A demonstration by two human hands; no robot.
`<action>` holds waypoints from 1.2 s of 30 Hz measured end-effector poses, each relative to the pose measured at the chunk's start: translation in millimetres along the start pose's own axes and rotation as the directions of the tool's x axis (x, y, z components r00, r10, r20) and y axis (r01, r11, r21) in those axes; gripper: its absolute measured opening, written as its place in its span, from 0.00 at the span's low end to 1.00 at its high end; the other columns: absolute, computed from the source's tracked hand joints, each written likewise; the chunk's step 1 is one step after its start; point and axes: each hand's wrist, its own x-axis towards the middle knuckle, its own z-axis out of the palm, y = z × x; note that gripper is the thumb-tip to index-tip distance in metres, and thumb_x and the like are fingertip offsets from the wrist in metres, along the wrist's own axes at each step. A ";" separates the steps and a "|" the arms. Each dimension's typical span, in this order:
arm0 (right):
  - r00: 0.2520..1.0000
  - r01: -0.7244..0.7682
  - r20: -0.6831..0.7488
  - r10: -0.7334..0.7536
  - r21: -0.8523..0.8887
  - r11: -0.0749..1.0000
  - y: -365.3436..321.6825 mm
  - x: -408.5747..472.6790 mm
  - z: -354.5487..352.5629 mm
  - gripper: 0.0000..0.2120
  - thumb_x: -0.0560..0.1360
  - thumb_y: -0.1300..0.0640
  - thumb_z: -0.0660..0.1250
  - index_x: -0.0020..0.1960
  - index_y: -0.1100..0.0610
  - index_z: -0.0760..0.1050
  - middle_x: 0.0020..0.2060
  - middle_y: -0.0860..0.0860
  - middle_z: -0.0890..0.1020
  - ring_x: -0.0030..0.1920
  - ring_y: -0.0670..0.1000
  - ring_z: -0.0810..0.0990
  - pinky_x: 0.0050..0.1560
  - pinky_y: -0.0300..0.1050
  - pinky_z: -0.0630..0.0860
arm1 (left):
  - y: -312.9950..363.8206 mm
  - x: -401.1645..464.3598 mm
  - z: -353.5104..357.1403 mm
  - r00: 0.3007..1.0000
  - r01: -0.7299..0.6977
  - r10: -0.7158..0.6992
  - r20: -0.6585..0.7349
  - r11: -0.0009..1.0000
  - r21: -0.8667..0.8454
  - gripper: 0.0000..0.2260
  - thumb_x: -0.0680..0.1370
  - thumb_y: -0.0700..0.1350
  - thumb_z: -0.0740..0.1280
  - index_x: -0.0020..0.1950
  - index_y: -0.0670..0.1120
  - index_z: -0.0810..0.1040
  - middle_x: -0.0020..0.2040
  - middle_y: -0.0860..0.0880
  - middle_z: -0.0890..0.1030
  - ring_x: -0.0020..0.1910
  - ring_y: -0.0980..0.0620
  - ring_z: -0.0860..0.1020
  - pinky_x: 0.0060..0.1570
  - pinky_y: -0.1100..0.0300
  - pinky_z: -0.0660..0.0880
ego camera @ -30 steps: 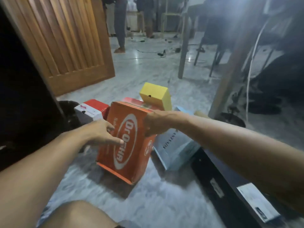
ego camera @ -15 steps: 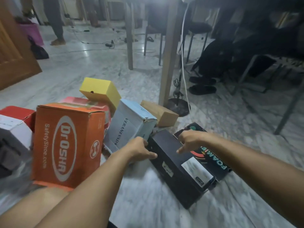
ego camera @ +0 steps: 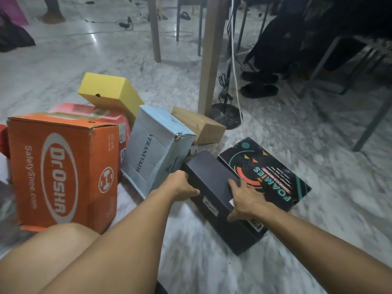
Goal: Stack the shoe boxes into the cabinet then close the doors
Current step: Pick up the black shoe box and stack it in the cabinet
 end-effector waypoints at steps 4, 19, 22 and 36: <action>0.999 0.041 0.023 -0.040 -0.004 0.999 6.6 -1.9 4.5 0.56 0.58 0.44 0.80 0.75 0.47 0.48 0.70 0.55 0.59 0.68 0.63 0.66 0.61 0.65 0.74 | 0.8 7.7 3.2 1.000 0.010 -0.010 -0.013 0.999 -0.032 0.19 0.71 0.48 0.75 0.59 0.45 0.76 0.55 0.48 0.80 0.51 0.47 0.78 0.49 0.56 0.74; 0.951 -0.302 0.144 0.273 0.254 0.919 73.8 -31.4 11.3 0.69 0.53 0.35 0.80 0.79 0.48 0.40 0.78 0.58 0.46 0.76 0.65 0.54 0.71 0.61 0.65 | -5.6 14.6 22.2 0.985 0.174 -0.173 0.015 0.983 -0.058 0.08 0.70 0.34 0.71 0.43 0.41 0.73 0.47 0.42 0.77 0.49 0.42 0.78 0.52 0.51 0.78; 0.938 -0.336 0.225 0.263 0.405 0.851 79.3 -38.1 19.9 0.67 0.48 0.41 0.83 0.77 0.48 0.49 0.69 0.55 0.66 0.64 0.59 0.72 0.50 0.55 0.82 | -6.2 13.9 24.4 0.983 0.185 -0.184 0.015 0.978 -0.096 0.14 0.67 0.35 0.74 0.51 0.37 0.77 0.51 0.40 0.80 0.49 0.42 0.80 0.50 0.50 0.79; 0.977 -0.151 0.045 0.207 0.832 0.533 92.8 -73.6 -56.9 0.33 0.55 0.48 0.83 0.55 0.54 0.73 0.45 0.50 0.82 0.42 0.49 0.81 0.35 0.43 0.75 | -8.2 -49.6 -27.4 0.974 -0.075 -0.090 -0.208 0.736 -0.673 0.24 0.64 0.27 0.68 0.54 0.49 0.81 0.50 0.44 0.83 0.53 0.41 0.79 0.43 0.56 0.79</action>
